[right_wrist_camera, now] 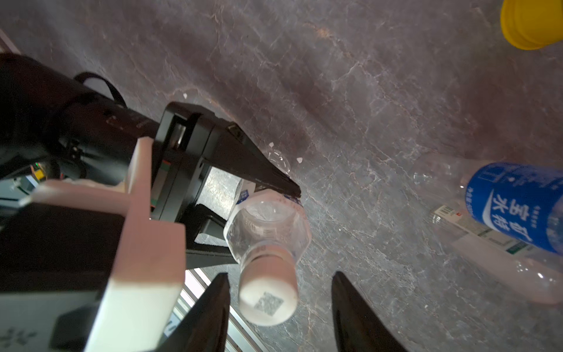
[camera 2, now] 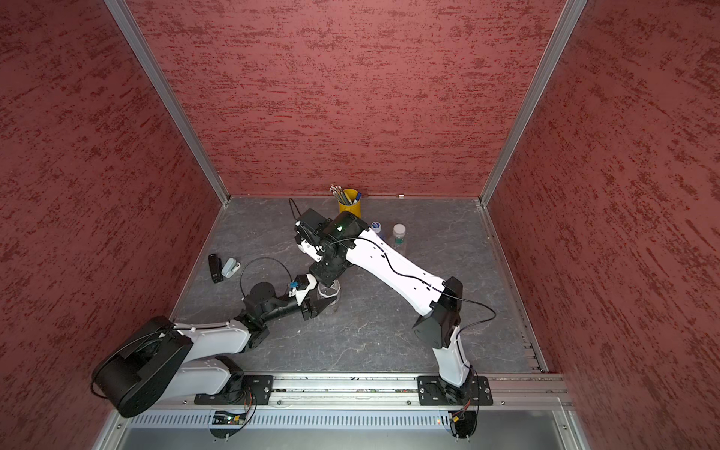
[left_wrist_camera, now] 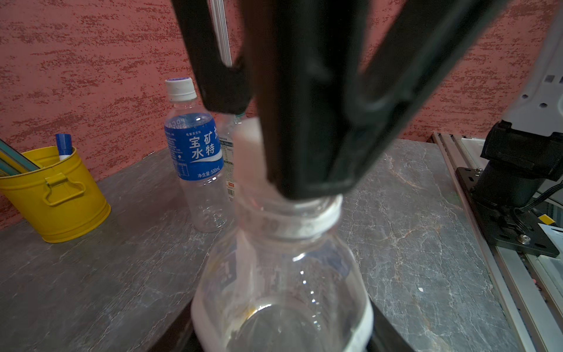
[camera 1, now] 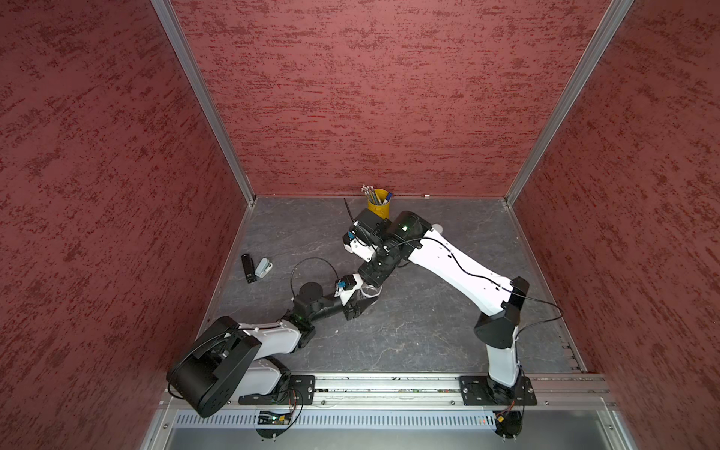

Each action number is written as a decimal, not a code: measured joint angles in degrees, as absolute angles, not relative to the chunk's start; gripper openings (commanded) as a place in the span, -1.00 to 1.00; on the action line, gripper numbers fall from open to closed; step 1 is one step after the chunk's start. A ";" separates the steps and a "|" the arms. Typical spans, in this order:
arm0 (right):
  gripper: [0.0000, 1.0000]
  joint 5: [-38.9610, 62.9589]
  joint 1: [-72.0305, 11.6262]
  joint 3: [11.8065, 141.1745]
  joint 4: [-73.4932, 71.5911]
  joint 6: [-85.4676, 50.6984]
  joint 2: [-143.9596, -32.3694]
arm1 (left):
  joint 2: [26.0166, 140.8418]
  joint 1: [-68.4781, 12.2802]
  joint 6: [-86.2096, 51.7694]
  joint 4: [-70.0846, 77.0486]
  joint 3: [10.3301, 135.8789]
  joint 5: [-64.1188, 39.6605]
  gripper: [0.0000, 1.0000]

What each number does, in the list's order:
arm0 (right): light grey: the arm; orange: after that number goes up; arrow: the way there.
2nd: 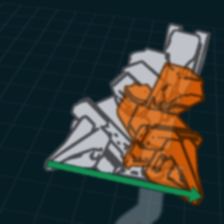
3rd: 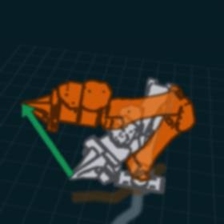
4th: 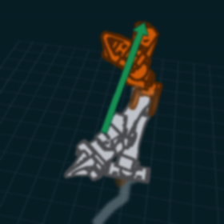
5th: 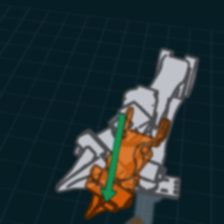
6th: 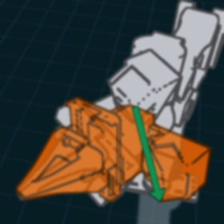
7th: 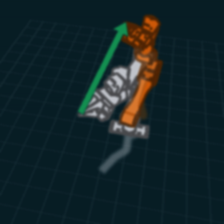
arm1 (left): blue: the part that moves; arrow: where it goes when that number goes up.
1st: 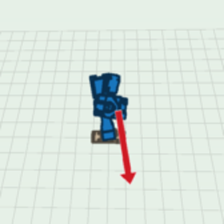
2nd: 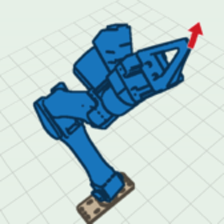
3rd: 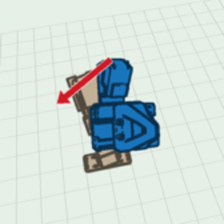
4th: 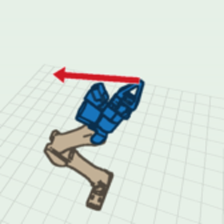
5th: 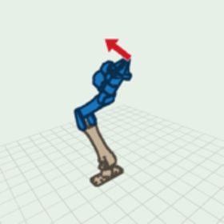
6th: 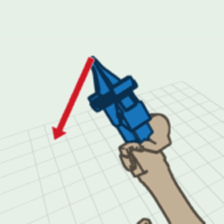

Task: Screw on the bottle caps
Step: Screw the bottle cap onto the plastic bottle.

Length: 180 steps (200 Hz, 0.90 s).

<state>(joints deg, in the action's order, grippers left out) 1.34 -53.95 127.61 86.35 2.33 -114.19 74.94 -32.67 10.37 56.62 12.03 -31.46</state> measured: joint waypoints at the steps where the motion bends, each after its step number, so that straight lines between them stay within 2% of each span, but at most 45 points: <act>1: -0.05 1.41 -53.95 127.68 86.46 2.57 -114.30 | 74.94 -32.67 10.37 56.62 12.03 -31.48 0.13; 30: -0.32 2.55 -53.95 128.03 87.31 4.19 -115.20 | 74.98 -32.47 10.35 56.60 12.08 -31.70 0.13; 53: -0.68 3.33 -53.95 128.20 87.68 4.29 -115.22 | 75.00 -32.47 10.39 56.58 12.12 -31.92 0.13; 60: -0.74 3.57 -53.95 128.33 87.83 4.08 -115.22 | 75.00 -32.47 10.35 56.55 12.12 -31.90 0.13; 104: -0.81 2.33 -53.87 128.42 88.14 -7.27 -115.31 | 75.00 -34.02 10.44 55.29 13.02 -29.10 0.13; 113: -0.72 1.10 -53.87 128.27 88.16 -11.97 -115.31 | 75.00 -34.87 10.59 55.11 13.19 -27.35 0.13; 128: -0.70 -0.43 -53.87 126.23 86.89 -21.45 -114.15 | 75.00 -36.40 10.61 55.20 13.21 -24.27 0.13; 162: -0.71 -0.03 -53.06 107.26 73.67 -44.95 -101.89 | 75.00 -41.58 13.67 55.18 13.50 -16.71 0.12; 180: -0.46 1.37 -52.34 96.90 66.30 -55.94 -94.78 | 75.00 -44.66 16.56 54.61 13.80 -12.25 0.12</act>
